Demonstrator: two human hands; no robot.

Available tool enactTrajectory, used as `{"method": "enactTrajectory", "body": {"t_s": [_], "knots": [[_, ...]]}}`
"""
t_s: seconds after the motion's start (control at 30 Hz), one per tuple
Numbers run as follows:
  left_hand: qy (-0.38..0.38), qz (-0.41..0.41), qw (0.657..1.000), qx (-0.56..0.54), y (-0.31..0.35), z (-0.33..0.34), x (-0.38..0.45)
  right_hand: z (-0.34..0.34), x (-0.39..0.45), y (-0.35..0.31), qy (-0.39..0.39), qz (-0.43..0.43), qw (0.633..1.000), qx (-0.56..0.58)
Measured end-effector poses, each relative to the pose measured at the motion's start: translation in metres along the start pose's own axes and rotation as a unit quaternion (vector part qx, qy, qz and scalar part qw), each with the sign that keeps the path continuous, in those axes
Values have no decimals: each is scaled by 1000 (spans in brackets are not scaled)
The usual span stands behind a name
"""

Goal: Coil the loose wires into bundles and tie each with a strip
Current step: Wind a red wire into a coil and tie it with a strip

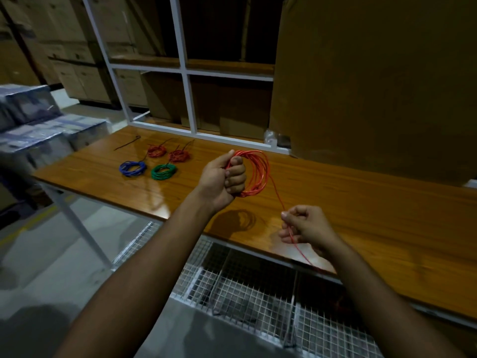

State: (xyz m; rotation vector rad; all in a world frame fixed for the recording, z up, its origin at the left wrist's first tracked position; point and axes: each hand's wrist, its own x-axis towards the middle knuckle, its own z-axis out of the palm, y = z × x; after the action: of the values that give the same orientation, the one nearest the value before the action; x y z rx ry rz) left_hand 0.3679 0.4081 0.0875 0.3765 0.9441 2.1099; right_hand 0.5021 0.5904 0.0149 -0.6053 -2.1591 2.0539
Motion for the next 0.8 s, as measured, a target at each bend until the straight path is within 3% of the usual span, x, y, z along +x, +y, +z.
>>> {"method": "enactTrajectory", "body": {"t_s": [0.07,0.17,0.23,0.3,0.37,0.43,0.47,0.6,0.8], "knots": [[20,12,1000,9,-2,3,3,17,-5,-2,68,-72,975,-198],[43,23,998,36,-8,5,9,32,-20,-25,-14,-138,850,-508],[59,27,995,76,-14,5,11,38,-31,-44,-101,-178,792,-575],[75,29,989,122,-20,6,9,39,-40,-60,-106,-246,775,-573],[77,19,984,159,-27,10,5,36,-48,-74,6,-303,816,-492],[70,1,980,186,-34,13,1,30,-49,-79,126,-343,825,-432],[68,-9,979,194,-38,14,1,27,-45,-82,153,-319,829,-433],[54,-53,979,191,-50,17,-1,16,-28,-90,40,-93,899,-425],[51,-75,979,181,-55,14,-2,-3,-18,-95,-7,-45,955,-294]]}}
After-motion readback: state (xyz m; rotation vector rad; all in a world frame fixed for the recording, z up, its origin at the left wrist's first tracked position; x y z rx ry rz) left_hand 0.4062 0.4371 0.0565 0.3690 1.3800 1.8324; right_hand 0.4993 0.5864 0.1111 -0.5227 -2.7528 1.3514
